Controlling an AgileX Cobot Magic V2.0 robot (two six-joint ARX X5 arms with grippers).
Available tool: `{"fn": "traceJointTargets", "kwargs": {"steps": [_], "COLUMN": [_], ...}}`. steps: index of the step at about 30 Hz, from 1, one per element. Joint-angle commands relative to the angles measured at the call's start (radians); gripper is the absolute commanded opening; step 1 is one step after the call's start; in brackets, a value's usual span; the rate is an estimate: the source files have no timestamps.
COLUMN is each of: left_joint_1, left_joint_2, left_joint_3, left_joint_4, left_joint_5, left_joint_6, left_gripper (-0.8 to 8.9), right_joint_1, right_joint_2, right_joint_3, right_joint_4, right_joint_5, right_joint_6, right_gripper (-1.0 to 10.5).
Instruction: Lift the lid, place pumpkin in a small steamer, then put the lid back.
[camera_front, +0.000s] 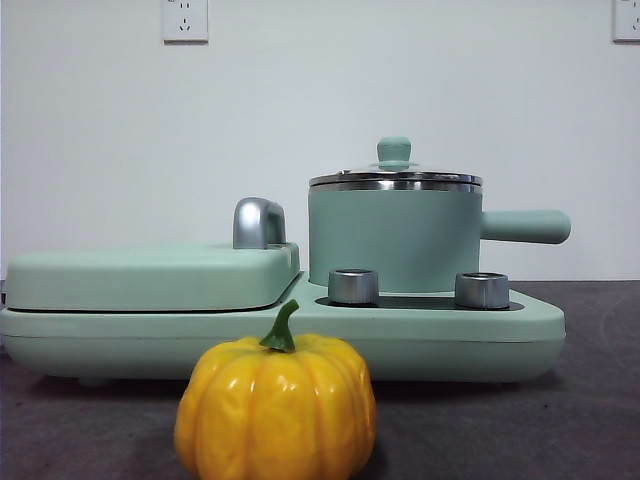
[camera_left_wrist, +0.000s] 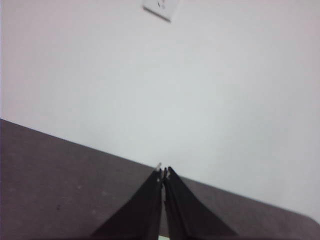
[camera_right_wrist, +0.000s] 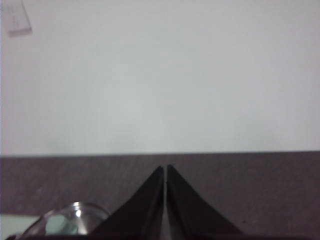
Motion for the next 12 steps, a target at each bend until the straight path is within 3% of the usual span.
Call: {"fn": "traceJointTargets", "kwargs": {"steps": [1,6,12], "left_joint_1": [0.001,-0.002,-0.048], "left_joint_2": [0.080,0.228,0.378], "left_joint_3": [0.058,0.153,0.277], "left_joint_4": [0.008,-0.030,-0.141], "left_joint_5": [0.056,0.159,0.175], "left_joint_6": [0.056,0.110,0.248], "left_gripper": [0.10,0.10,0.10], "right_joint_1": [0.000,0.002,0.053], "right_joint_2": [0.068,0.183,0.284], "right_joint_3": [0.052,0.107,0.118], "right_joint_4": [-0.006,-0.036,-0.089], "right_joint_5": [-0.024,-0.099,-0.129], "right_joint_6": [-0.051,-0.121,-0.200], "right_gripper": [0.1,0.1,0.1]}}
